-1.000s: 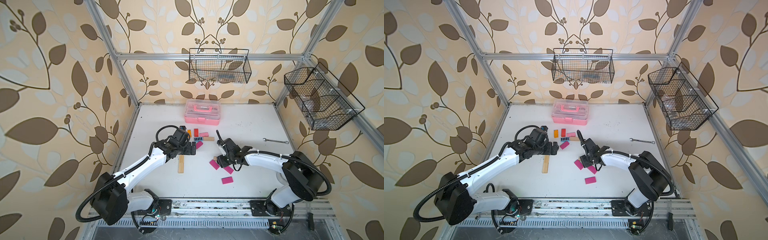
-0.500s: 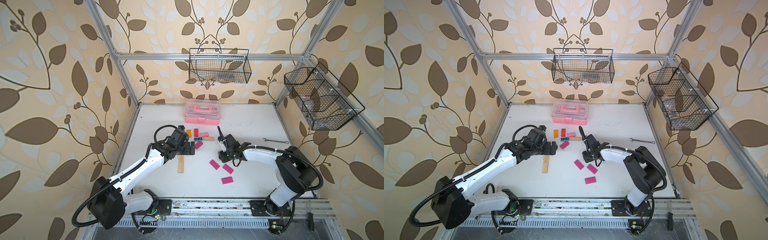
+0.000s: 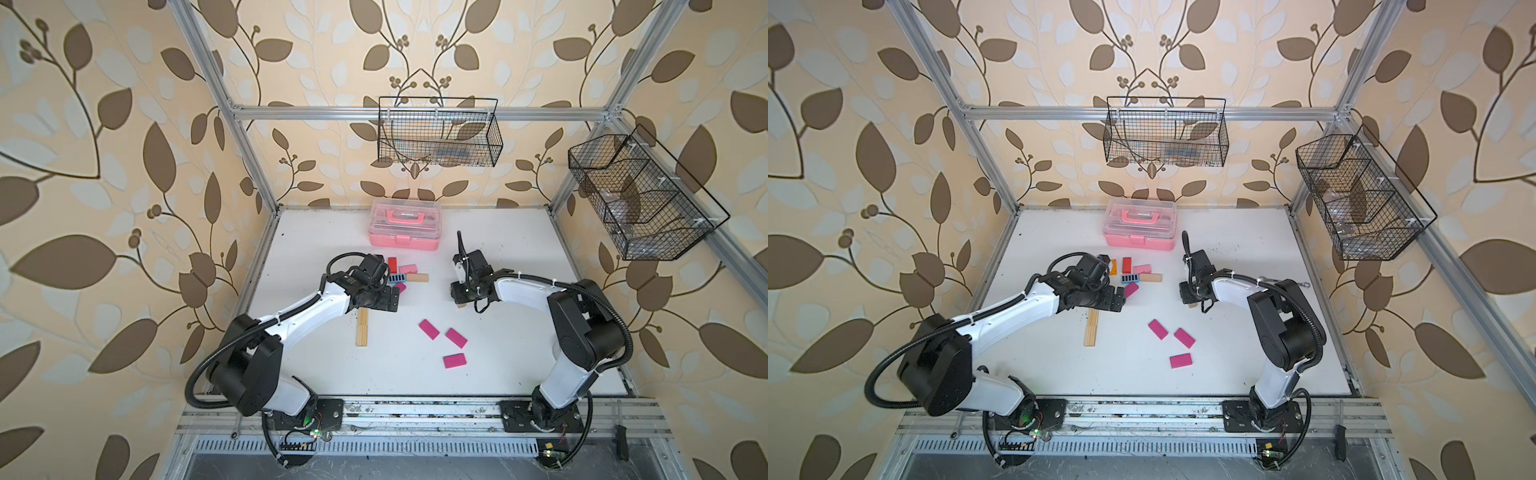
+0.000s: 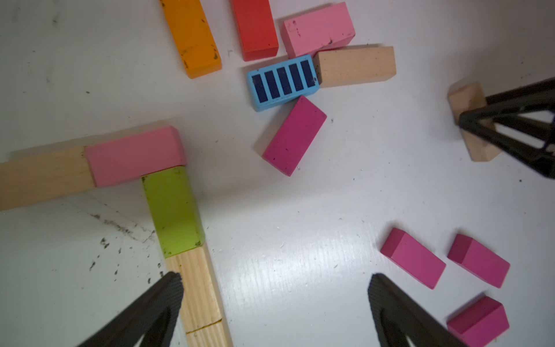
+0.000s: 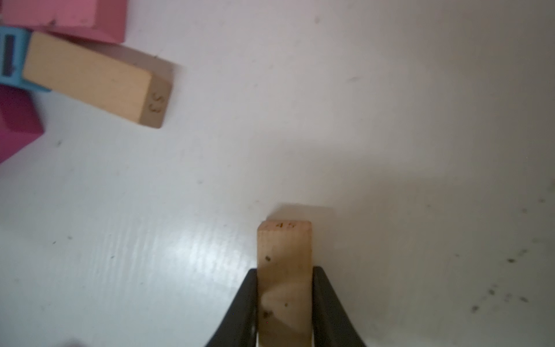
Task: Assemble the number 7 with building blocks
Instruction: Move the building block to the center of the board, then adjust the building block at the center of the board.
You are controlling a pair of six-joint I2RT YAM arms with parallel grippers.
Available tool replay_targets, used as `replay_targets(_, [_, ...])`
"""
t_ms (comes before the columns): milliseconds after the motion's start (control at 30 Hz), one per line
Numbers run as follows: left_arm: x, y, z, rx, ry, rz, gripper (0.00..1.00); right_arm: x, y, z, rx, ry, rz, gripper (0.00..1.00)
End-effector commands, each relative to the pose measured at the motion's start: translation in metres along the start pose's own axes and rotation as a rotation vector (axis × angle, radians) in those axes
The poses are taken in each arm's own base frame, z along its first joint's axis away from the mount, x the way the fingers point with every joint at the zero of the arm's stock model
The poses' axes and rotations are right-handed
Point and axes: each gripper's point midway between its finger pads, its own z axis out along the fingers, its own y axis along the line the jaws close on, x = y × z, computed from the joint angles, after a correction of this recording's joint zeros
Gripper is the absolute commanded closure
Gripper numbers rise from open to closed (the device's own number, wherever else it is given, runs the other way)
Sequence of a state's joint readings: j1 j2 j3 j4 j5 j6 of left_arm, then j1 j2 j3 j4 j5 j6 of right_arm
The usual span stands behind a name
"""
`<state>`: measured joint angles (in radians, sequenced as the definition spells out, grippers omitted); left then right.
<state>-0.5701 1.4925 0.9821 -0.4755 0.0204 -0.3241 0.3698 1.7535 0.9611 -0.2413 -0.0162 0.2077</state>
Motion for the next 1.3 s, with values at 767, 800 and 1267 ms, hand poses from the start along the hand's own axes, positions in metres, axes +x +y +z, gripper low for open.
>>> replay_targets(767, [-0.03, -0.024, 0.076, 0.038, 0.245, 0.344, 0.24, -0.047, -0.037, -0.096, 0.005, -0.248, 0.019, 0.33])
replay_targets(800, [-0.03, -0.024, 0.078, 0.042, 0.247, 0.344, 0.26, -0.048, -0.035, -0.098, -0.002, -0.255, 0.014, 0.33])
replay_targets(1267, [-0.029, -0.026, 0.087, 0.065, 0.277, 0.392, 0.45, -0.046, -0.014, -0.106, -0.072, -0.28, -0.042, 0.32])
